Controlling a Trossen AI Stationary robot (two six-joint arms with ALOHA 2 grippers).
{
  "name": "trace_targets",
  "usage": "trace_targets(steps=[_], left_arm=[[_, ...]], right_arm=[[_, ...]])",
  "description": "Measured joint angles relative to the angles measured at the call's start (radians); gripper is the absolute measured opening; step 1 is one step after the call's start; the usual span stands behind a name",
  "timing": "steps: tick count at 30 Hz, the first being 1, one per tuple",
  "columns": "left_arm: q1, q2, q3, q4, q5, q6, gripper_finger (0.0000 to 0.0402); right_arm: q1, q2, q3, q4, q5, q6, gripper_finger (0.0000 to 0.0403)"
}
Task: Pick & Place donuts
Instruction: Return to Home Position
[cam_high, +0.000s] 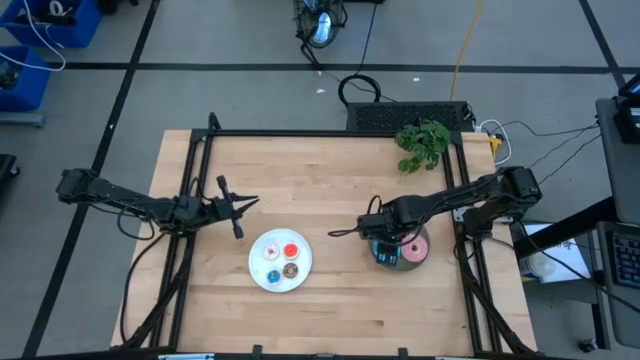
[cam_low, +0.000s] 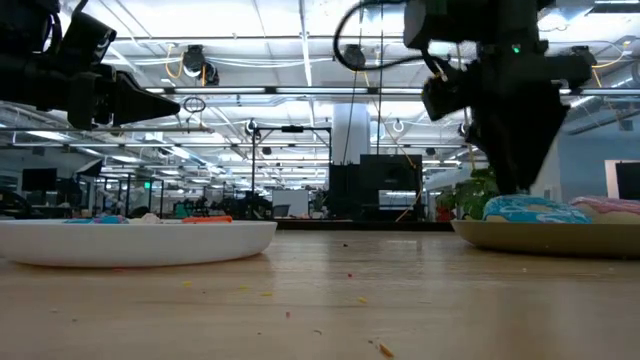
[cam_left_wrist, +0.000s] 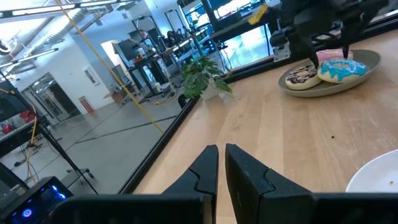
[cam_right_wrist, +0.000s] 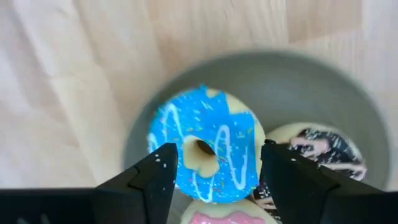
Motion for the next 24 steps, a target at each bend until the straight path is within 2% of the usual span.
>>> trace_targets(steps=[6, 11, 14, 19, 20, 24], left_arm=[[0.000, 0.000, 0.000, 0.000, 0.000, 0.012, 0.0037], [0.000, 0.000, 0.000, -0.002, 0.000, -0.012, 0.0037], [0.000, 0.000, 0.000, -0.008, 0.000, 0.002, 0.0037], [0.000, 0.000, 0.000, -0.016, 0.012, -0.017, 0.0037], [0.000, 0.000, 0.000, -0.019, 0.016, -0.015, 0.0037], [0.000, 0.000, 0.000, -0.035, 0.027, -0.024, 0.0037]], right_arm=[[-0.001, -0.002, 0.145, -0.082, 0.039, -0.038, 0.0211], [0.010, -0.078, 0.285, -0.030, 0.049, -0.133, 0.0175], [0.021, -0.164, 0.345, -0.013, 0.128, -0.153, 0.0131], [0.053, -0.366, 0.347, 0.084, 0.293, -0.171, 0.0023], [0.063, -0.404, 0.339, 0.083, 0.326, -0.169, 0.0012], [0.100, -0.531, 0.263, 0.098, 0.456, -0.115, 0.0011]])
